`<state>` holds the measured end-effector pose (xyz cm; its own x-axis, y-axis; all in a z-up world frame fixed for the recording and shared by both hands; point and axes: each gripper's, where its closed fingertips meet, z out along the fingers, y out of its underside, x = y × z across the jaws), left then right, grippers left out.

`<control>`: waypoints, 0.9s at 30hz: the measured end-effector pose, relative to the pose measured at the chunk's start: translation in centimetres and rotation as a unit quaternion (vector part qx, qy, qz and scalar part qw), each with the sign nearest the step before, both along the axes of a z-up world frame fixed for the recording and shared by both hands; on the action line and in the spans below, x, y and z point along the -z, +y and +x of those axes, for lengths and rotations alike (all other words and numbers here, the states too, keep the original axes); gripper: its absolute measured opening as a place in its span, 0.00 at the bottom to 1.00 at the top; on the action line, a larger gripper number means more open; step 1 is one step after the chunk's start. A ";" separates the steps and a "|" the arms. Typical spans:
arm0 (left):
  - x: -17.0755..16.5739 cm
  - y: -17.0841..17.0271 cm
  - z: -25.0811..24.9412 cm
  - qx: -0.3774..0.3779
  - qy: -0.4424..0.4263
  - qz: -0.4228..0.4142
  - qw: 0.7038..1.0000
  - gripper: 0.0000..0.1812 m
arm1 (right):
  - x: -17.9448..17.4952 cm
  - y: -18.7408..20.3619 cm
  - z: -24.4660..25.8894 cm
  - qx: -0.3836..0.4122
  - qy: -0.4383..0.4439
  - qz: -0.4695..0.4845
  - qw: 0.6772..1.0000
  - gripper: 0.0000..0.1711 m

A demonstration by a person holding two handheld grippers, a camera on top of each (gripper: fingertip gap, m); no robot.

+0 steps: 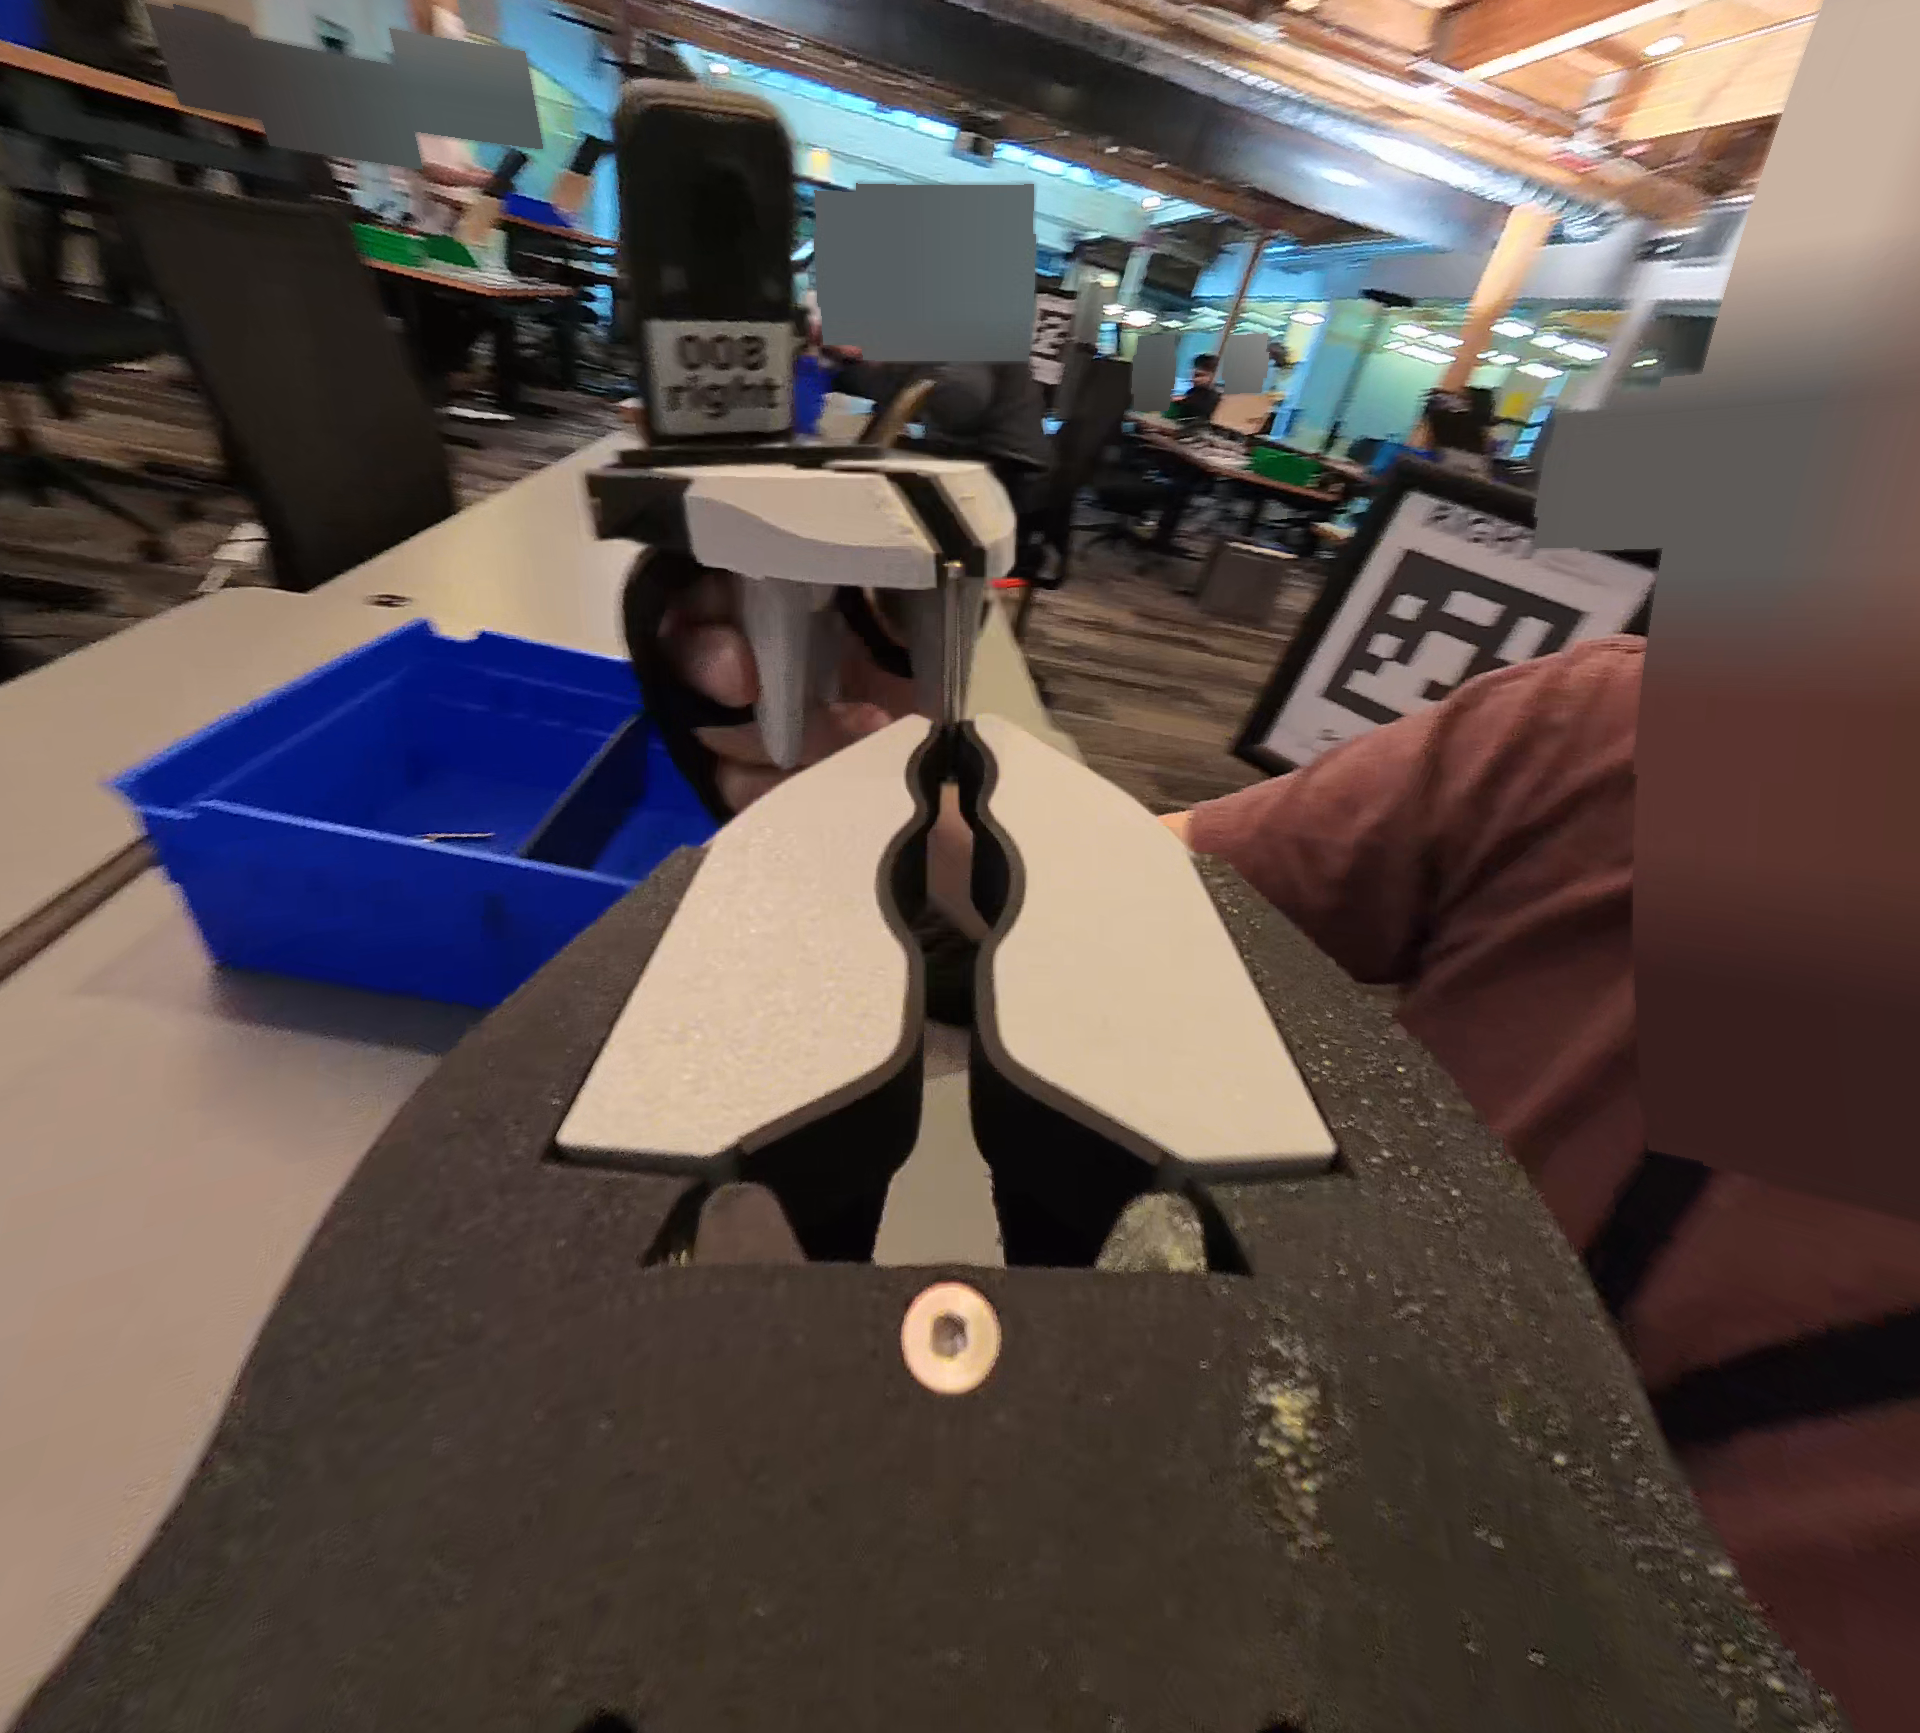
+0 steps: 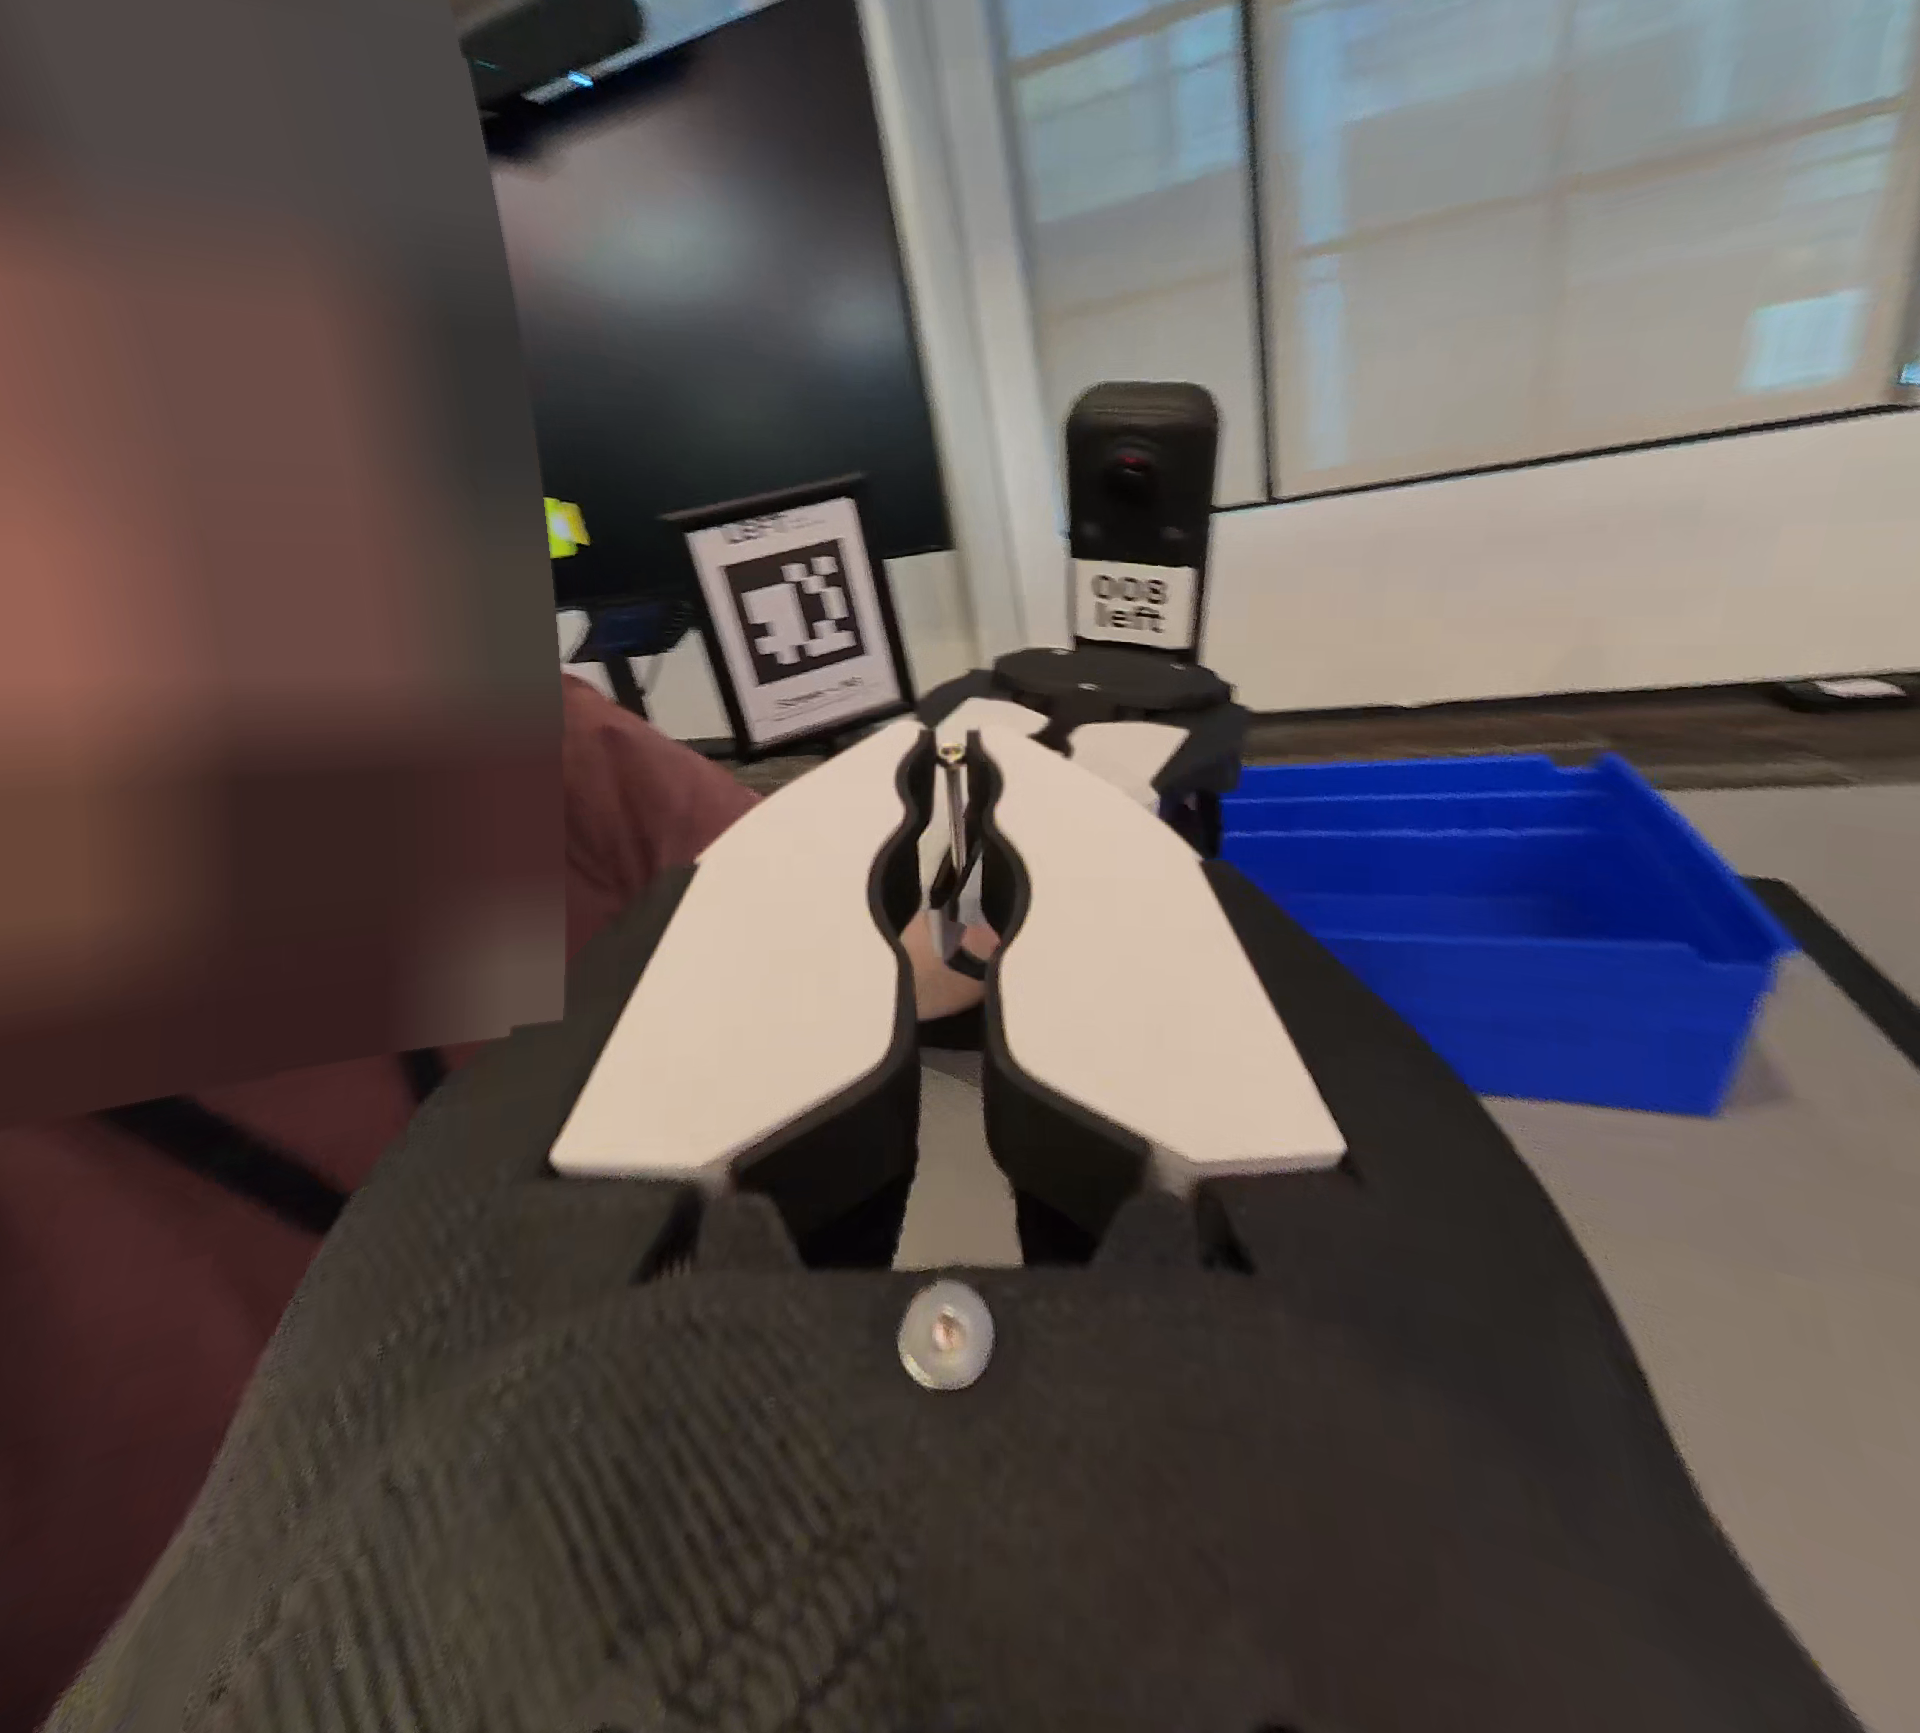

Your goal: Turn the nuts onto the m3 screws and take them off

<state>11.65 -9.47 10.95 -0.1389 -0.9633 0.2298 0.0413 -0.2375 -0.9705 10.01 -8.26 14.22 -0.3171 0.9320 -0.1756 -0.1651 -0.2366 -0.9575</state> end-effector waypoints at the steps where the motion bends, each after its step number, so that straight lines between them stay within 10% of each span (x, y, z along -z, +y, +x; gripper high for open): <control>1: -0.1 -0.5 0.0 0.023 -0.005 -0.011 1.000 0.01 | -0.1 -0.5 0.1 -0.024 0.010 -0.003 1.000 0.03; 12: 0.5 -3.5 0.4 0.152 0.002 -0.067 0.986 0.01 | -0.5 -2.5 1.6 -0.143 0.061 -0.017 0.988 0.03; 16: 0.3 -2.9 0.0 0.114 0.018 -0.036 0.993 0.01 | 2.5 -0.9 4.2 0.001 -0.134 0.098 0.986 0.03; 21: 0.2 -2.1 -0.6 0.053 0.053 0.030 0.997 0.01 | 11.9 4.4 17.6 0.240 -0.454 0.119 0.850 0.04; 24: 0.2 -2.2 -0.8 0.043 0.062 0.051 0.996 0.01 | 17.2 5.5 23.1 0.259 -0.561 0.052 0.784 0.04; 27: 0.2 -2.1 -0.8 0.043 0.061 0.047 0.996 0.01 | 19.7 5.1 23.5 0.211 -0.579 0.027 0.787 0.04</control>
<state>10.81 -11.57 10.76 -0.1985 -0.9671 0.1588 -0.0955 -0.1422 -0.9852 33.46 -3.14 -5.45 0.3669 0.9273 -0.0744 0.7731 -0.3484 -0.5301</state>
